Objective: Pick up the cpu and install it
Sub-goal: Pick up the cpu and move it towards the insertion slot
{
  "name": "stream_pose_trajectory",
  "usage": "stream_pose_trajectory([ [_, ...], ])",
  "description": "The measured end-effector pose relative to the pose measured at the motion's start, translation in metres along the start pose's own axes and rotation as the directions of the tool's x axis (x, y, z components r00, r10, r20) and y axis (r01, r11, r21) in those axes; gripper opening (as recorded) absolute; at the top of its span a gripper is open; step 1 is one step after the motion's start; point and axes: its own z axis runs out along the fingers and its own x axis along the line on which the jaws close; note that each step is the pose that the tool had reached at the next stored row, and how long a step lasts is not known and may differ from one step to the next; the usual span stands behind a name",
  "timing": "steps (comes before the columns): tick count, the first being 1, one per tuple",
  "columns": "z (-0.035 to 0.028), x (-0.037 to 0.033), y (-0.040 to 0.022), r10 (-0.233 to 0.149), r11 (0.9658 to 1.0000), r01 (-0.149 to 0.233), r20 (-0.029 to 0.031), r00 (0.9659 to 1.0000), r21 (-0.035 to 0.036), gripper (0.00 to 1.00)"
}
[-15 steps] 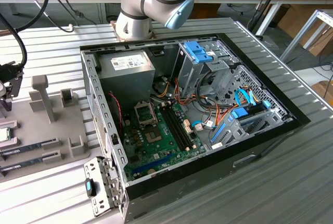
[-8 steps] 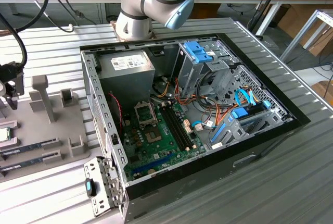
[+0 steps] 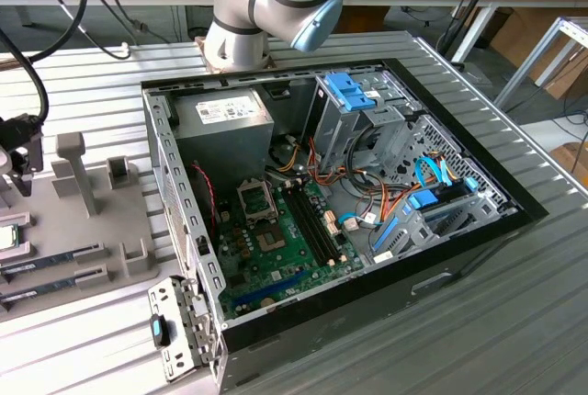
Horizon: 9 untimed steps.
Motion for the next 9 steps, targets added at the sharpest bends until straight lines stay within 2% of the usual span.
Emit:
stream_pose_trajectory([
  [9,0.0022,0.0001,-0.0001,0.000,1.0000,0.000,0.0000,1.0000,0.0000,0.62],
])
